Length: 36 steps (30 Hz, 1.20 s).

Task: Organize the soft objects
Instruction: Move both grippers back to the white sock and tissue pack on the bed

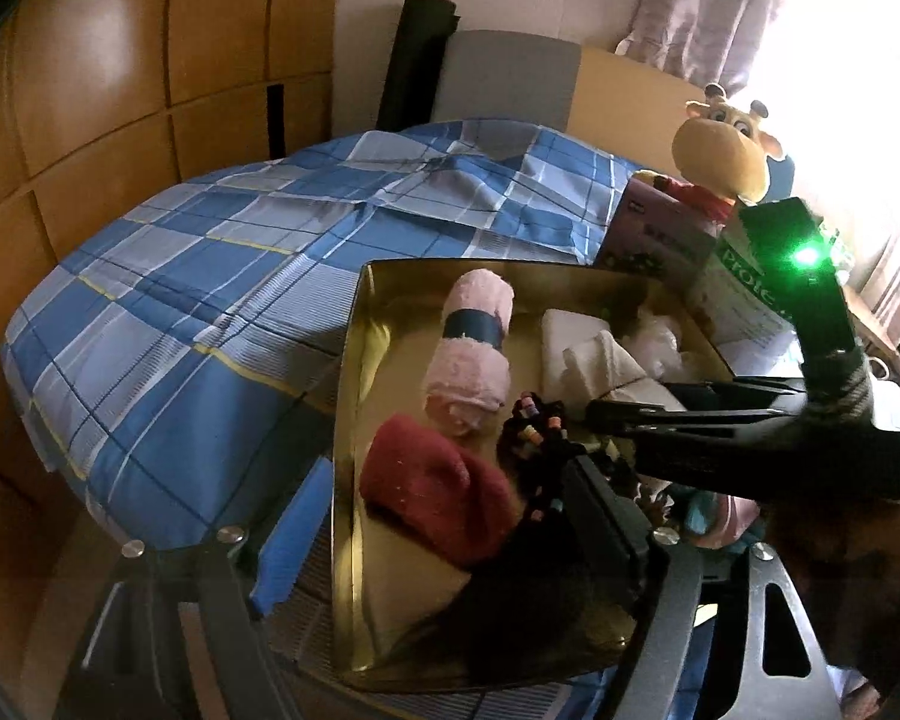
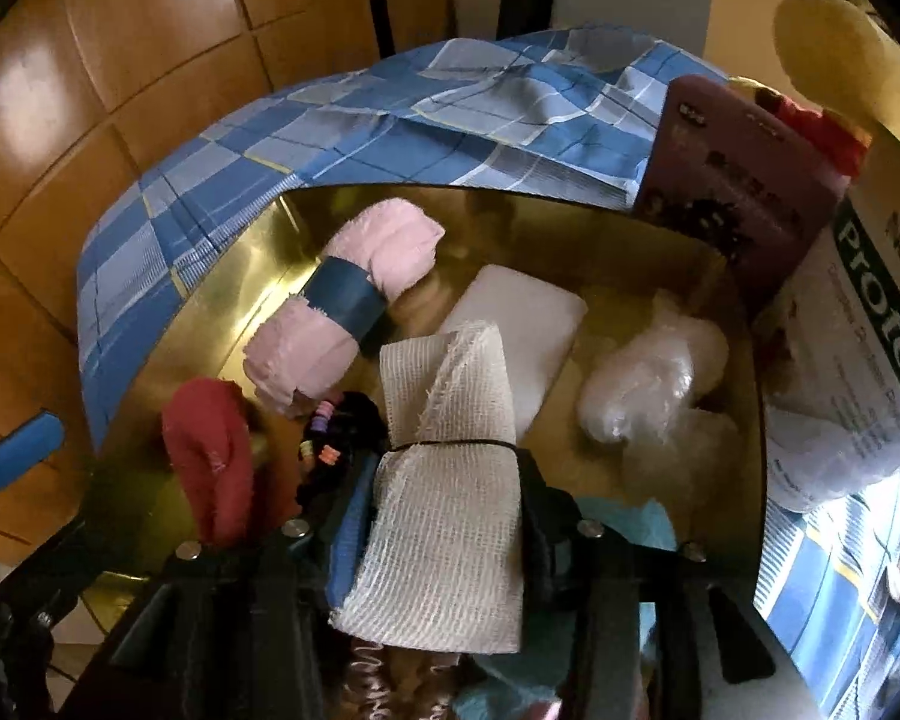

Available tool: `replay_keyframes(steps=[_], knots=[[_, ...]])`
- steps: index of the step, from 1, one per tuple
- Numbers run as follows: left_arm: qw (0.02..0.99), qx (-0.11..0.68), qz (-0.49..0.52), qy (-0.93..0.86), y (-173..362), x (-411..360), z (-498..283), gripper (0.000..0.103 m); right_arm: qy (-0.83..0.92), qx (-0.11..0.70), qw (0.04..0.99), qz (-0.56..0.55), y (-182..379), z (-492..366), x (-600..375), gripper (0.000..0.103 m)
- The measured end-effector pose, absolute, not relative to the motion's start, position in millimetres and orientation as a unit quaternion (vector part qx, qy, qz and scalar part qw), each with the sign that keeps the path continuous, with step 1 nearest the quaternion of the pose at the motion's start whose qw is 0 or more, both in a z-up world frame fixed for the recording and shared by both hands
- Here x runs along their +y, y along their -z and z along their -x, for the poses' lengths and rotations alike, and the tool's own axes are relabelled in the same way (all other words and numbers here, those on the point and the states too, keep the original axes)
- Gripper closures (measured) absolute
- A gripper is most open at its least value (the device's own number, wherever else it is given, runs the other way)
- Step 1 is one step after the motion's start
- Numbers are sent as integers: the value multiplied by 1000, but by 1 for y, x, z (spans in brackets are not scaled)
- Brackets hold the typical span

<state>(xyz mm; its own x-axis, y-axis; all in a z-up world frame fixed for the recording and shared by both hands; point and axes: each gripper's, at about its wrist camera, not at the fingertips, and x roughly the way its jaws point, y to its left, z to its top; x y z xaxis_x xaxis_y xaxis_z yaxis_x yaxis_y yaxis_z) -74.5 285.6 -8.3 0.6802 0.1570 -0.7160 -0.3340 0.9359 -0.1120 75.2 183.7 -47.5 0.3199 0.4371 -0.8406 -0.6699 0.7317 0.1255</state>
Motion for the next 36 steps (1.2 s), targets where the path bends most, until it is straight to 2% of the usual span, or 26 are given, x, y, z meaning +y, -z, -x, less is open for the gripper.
replay_keyframes(steps=[2, 5, 19, 36], knots=[[909, 376, 117, -136, 8, 285, 74, 21, -346, 464, 807, 116, 42, -72, 179, 53], [909, 378, 114, -135, 8, 283, 73, 21, -346, 457, 812, 106, 35, -69, 173, 42], [917, 373, 85, -109, -4, 261, 69, 21, -334, 414, 845, 53, -9, -53, 104, 42], [927, 374, -3, 8, -21, 166, 46, 21, -145, 405, 903, 3, -14, -71, -92, 42]])
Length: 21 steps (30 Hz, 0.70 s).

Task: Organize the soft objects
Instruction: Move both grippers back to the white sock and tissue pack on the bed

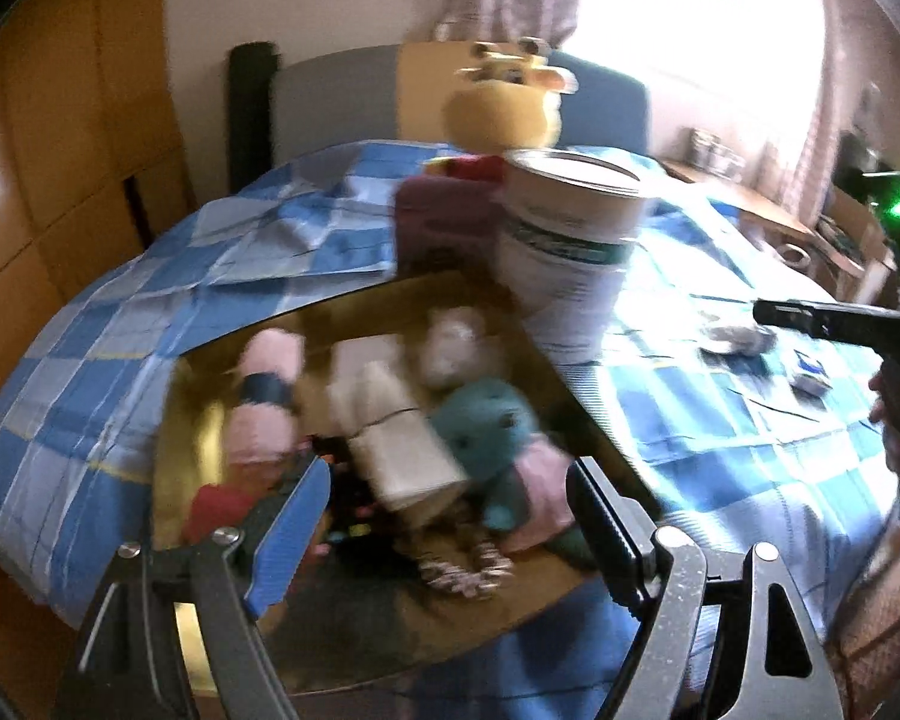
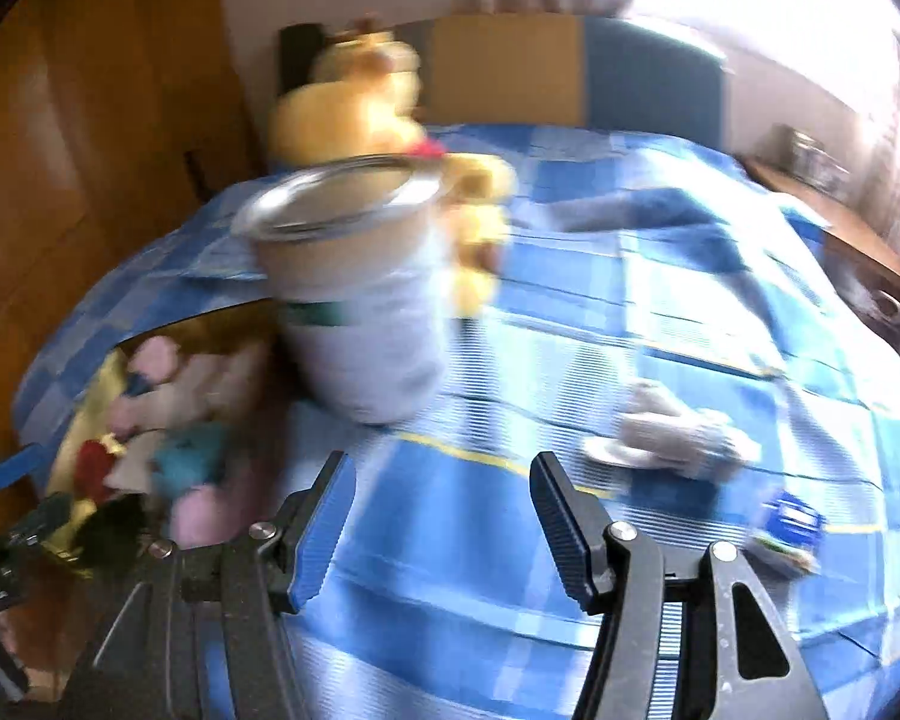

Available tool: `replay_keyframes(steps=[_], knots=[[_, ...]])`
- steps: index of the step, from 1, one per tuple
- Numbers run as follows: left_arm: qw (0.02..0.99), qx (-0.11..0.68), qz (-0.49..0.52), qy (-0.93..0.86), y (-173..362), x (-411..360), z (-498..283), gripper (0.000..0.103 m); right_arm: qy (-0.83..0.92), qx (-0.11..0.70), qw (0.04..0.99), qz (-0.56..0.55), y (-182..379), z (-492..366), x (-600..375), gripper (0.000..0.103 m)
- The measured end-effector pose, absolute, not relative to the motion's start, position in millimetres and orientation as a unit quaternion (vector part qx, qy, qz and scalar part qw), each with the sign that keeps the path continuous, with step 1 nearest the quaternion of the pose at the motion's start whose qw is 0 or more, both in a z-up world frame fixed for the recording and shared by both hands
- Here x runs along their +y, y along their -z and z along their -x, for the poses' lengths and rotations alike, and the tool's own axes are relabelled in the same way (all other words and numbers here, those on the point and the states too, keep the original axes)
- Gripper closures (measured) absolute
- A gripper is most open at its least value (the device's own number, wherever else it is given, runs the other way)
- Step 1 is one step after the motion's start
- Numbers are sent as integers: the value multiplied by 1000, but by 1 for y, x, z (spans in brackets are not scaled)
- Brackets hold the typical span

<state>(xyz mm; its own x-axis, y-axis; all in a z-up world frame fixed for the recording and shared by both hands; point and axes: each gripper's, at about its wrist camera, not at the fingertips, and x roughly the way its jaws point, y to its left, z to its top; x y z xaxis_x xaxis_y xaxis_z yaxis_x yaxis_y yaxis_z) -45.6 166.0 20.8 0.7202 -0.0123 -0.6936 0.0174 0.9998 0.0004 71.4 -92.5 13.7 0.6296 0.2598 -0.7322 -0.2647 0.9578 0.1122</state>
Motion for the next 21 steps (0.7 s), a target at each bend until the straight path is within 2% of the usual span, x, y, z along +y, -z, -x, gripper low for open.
replay_keyframes(steps=[6, 11, 14, 21], knots=[[922, 381, -37, 56, -23, 117, 32, 21, -10, 400, 915, -56, 2, -88, -192, 42], [915, 384, -70, 105, -23, 70, 17, 21, 119, 395, 893, -181, 28, -85, -279, 42], [907, 390, -83, 135, -18, 40, 4, 21, 143, 384, 871, -272, 33, -78, -316, 42], [880, 430, -69, 187, -3, -12, -27, 23, 138, 402, 839, -338, 46, -75, -339, 42]])
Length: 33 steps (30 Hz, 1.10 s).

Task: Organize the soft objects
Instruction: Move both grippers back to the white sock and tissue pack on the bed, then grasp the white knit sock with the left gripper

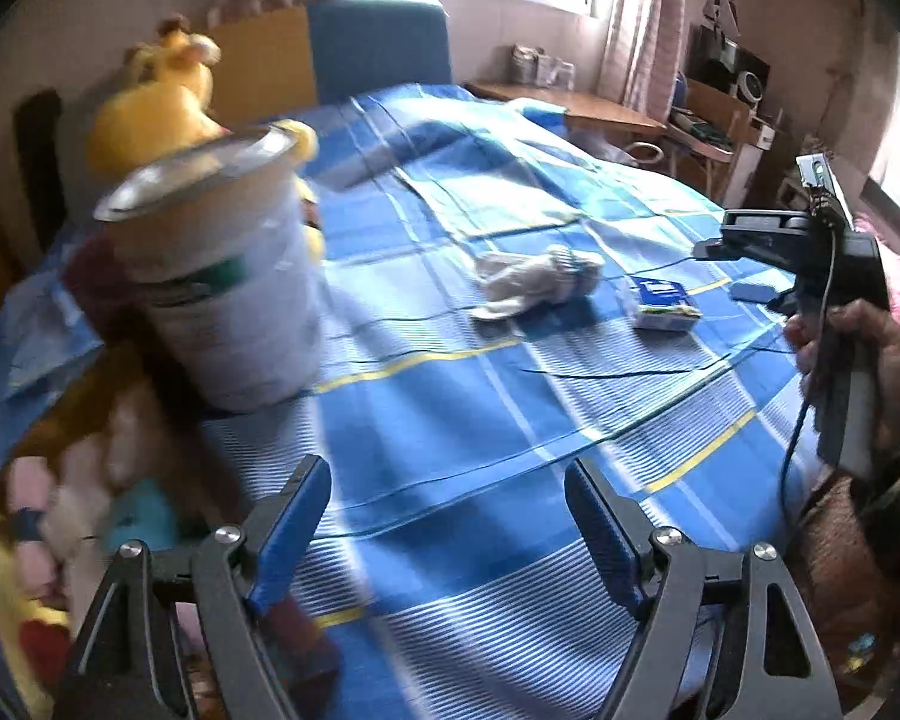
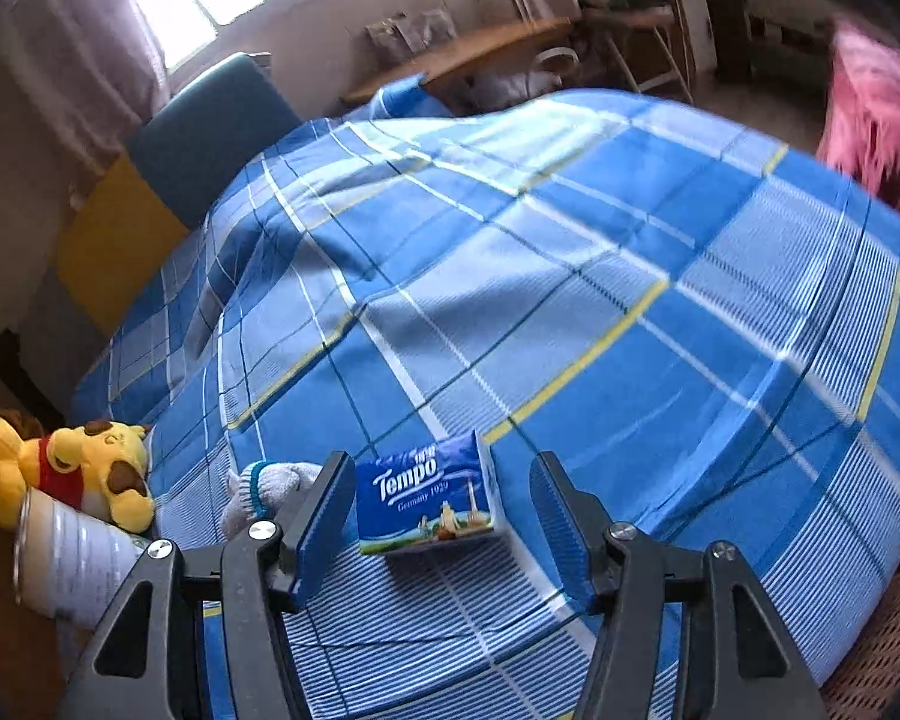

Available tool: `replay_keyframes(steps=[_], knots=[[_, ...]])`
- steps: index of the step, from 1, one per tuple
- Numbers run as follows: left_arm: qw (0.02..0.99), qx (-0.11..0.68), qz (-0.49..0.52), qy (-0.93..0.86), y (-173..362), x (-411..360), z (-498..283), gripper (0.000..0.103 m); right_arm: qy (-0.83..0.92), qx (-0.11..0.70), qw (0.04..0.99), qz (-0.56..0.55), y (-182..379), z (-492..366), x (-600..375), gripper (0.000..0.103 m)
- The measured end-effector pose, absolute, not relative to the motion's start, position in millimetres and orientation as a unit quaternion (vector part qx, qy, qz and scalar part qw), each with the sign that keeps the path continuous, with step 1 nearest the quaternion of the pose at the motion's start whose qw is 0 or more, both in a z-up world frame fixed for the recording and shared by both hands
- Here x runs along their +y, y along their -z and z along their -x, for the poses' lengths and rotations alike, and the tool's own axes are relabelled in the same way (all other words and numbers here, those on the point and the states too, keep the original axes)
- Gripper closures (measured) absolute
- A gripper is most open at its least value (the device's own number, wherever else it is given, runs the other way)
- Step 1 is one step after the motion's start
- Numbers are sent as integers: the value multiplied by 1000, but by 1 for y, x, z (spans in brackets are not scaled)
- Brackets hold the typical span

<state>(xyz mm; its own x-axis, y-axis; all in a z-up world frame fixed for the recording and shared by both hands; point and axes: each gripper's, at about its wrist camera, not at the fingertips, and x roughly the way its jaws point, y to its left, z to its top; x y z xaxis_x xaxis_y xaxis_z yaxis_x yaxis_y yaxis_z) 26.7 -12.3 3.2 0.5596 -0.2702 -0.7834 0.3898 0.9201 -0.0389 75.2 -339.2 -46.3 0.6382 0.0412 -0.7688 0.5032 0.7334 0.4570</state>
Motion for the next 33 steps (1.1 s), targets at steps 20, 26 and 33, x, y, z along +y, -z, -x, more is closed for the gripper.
replay_keyframes(steps=[20, 26, 33], knots=[[839, 490, -35, 234, 41, -58, -55, 23, 99, 430, 778, -447, 85, -86, -350, 41], [841, 493, -27, 223, 45, -48, -54, 23, 100, 450, 787, -410, 85, -94, -336, 41], [842, 496, -21, 212, 51, -37, -55, 23, 123, 465, 831, -281, 70, -103, -311, 41]])
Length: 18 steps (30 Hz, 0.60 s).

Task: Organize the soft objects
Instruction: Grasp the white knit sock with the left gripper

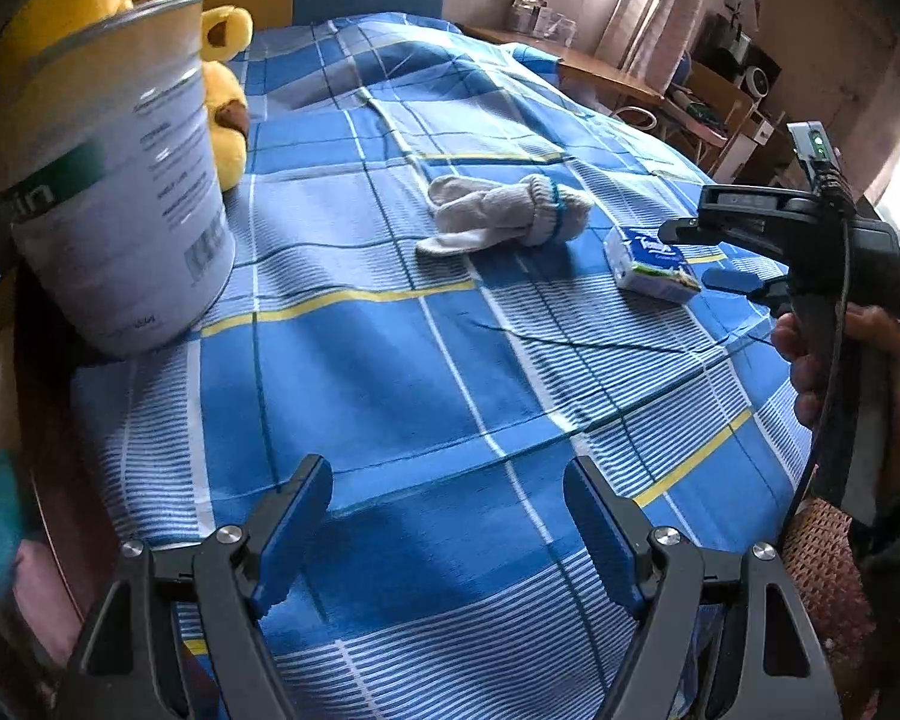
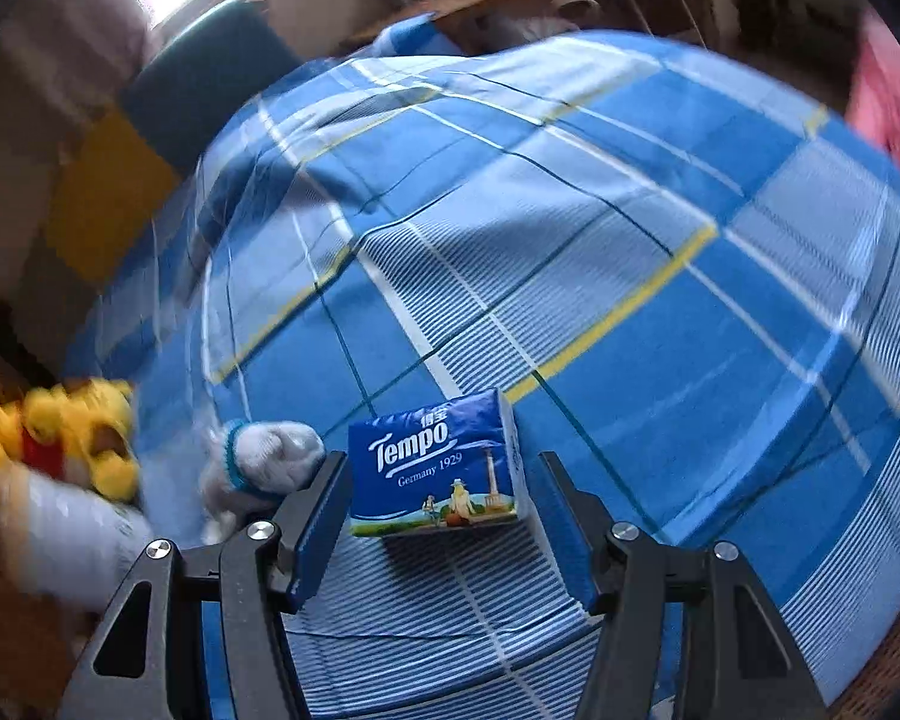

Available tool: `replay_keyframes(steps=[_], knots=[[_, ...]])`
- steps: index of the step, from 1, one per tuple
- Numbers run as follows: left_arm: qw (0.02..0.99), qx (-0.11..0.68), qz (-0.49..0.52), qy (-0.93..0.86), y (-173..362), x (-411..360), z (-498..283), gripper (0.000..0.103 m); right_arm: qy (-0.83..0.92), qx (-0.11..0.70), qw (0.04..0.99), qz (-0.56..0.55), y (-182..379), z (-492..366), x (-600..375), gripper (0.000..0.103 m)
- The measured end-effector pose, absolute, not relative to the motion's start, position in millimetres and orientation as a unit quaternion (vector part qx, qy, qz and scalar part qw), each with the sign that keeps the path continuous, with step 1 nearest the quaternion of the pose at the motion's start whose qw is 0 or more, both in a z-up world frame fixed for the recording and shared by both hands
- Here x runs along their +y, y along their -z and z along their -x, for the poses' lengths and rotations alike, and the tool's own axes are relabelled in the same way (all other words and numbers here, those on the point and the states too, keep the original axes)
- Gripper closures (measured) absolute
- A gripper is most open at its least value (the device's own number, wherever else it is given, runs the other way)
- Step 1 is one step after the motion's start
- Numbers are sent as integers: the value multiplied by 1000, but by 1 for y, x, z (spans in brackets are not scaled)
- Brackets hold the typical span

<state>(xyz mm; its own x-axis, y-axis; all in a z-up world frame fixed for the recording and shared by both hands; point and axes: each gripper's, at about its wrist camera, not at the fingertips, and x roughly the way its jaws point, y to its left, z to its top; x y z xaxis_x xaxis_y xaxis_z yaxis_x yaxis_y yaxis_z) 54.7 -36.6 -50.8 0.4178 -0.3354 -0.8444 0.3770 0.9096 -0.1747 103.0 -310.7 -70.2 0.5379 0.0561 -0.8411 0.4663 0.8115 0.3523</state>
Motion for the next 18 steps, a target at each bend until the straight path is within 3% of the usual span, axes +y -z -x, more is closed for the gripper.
replay_keyframes(steps=[4, 9, 18], knots=[[841, 495, -23, 215, 50, -37, -52, 23, 122, 478, 824, -279, 75, -105, -309, 41], [853, 468, -44, 226, 36, -50, -62, 23, 134, 439, 823, -334, 67, -89, -330, 41], [869, 401, -146, 251, 25, -118, -116, 23, 136, 433, 782, -428, 76, -79, -352, 41]])
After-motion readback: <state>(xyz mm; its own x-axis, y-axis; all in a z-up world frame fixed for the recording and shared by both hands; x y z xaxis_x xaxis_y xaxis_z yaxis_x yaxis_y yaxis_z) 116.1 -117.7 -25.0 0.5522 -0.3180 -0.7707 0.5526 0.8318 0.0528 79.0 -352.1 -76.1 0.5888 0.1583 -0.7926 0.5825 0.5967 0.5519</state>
